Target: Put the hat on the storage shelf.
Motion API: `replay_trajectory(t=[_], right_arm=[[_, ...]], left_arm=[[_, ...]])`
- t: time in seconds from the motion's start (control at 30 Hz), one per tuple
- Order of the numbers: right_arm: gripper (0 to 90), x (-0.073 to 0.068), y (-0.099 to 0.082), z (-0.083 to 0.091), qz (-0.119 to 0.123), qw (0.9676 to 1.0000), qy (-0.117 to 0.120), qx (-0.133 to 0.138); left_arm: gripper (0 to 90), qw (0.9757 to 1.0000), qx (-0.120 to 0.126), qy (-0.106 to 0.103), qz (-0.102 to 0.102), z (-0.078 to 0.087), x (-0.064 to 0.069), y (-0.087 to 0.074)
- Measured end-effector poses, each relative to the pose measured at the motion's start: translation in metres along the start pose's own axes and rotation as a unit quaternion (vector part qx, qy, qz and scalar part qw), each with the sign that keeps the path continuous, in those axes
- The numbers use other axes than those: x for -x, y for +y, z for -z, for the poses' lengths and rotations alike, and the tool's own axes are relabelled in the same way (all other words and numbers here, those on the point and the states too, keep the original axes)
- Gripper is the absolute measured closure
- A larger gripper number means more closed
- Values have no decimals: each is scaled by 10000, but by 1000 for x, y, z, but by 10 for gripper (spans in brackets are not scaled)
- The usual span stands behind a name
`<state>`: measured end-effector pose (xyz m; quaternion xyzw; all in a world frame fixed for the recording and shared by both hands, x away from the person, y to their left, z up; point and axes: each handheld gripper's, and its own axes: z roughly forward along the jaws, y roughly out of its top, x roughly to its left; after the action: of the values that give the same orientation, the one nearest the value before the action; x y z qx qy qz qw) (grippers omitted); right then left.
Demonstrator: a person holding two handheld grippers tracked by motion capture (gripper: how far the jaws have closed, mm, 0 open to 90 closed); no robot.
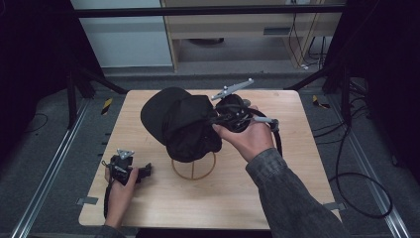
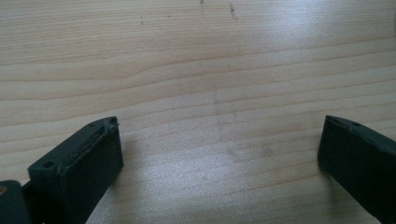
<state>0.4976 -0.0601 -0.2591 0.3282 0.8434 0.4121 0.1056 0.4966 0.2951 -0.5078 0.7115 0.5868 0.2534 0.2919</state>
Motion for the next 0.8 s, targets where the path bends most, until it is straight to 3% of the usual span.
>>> replay_trajectory(t=[0.33, 0.8], right_arm=[[860, 1, 3, -20, 2, 10000, -75, 1], [830, 4, 6, -27, -78, 9999, -69, 76]], left_arm=[[0, 10000, 7, -13, 0, 0, 0, 0], [0, 10000, -3, -9, -5, 0, 0, 0]])
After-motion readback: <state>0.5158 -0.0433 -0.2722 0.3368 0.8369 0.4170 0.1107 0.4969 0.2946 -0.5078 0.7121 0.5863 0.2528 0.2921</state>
